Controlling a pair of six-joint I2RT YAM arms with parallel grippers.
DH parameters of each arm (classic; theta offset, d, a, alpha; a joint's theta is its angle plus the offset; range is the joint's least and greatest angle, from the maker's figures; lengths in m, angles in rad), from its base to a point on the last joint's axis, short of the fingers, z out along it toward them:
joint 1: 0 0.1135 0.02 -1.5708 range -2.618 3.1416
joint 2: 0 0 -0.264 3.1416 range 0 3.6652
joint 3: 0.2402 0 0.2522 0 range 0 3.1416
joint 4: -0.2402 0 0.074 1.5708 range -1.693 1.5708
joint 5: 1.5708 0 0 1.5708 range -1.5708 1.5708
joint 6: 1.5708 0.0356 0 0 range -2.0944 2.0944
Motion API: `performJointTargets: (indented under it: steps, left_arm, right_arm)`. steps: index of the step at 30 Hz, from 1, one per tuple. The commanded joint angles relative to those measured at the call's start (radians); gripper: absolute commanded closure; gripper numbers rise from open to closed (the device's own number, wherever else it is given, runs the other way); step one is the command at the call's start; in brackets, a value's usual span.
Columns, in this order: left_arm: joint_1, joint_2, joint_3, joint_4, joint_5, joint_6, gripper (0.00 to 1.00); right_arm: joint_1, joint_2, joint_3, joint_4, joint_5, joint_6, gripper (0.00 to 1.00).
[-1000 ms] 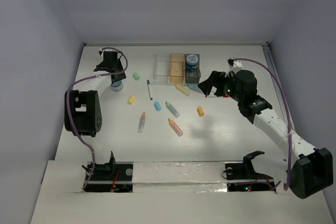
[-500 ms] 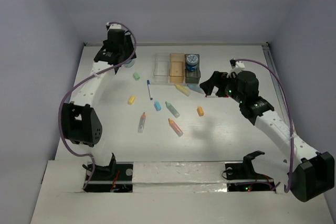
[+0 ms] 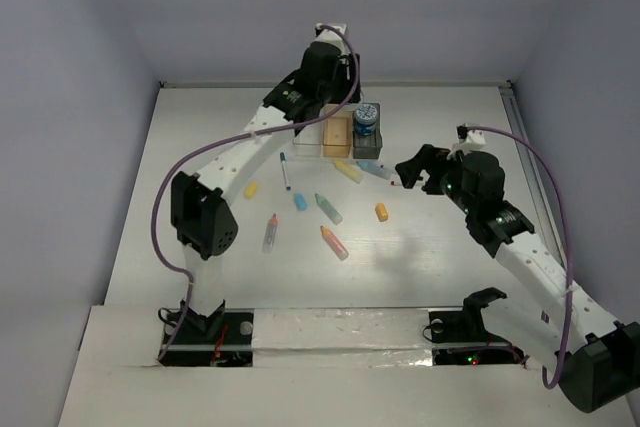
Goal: Sort the stationery into containers
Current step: Place the stationery in the storage box.
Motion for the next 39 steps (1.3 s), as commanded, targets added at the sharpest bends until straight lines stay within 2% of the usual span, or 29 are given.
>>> performJointTargets:
  steps: [1, 9, 20, 29, 35, 39]
  left_arm:
    - [-0.04, 0.07, 0.096, 0.08, 0.016, -0.004, 0.84]
    - [-0.084, 0.243, 0.248, 0.091, 0.049, -0.012, 0.84]
    - [-0.084, 0.317, 0.214, 0.093, -0.056, 0.008, 0.85]
    - [-0.094, 0.365, 0.222, 0.084, -0.086, 0.028, 0.85]
    - [-0.094, 0.403, 0.263, 0.048, -0.084, 0.045, 0.79]
    - [-0.094, 0.411, 0.266, 0.045, -0.089, 0.046, 0.71]
  right_arm:
    - [0.003, -0.029, -0.025, -0.033, 0.022, 0.011, 0.0]
    - [0.003, -0.095, -0.048, -0.073, 0.02, 0.001, 0.0]
    - [0.003, -0.089, -0.063, -0.064, -0.018, -0.002, 0.0]
    - [0.003, -0.07, -0.06, -0.062, -0.042, -0.009, 0.0]
    - [0.003, -0.075, -0.06, -0.061, -0.046, -0.009, 0.0]
    - [0.003, -0.072, -0.054, -0.064, -0.047, -0.012, 0.0]
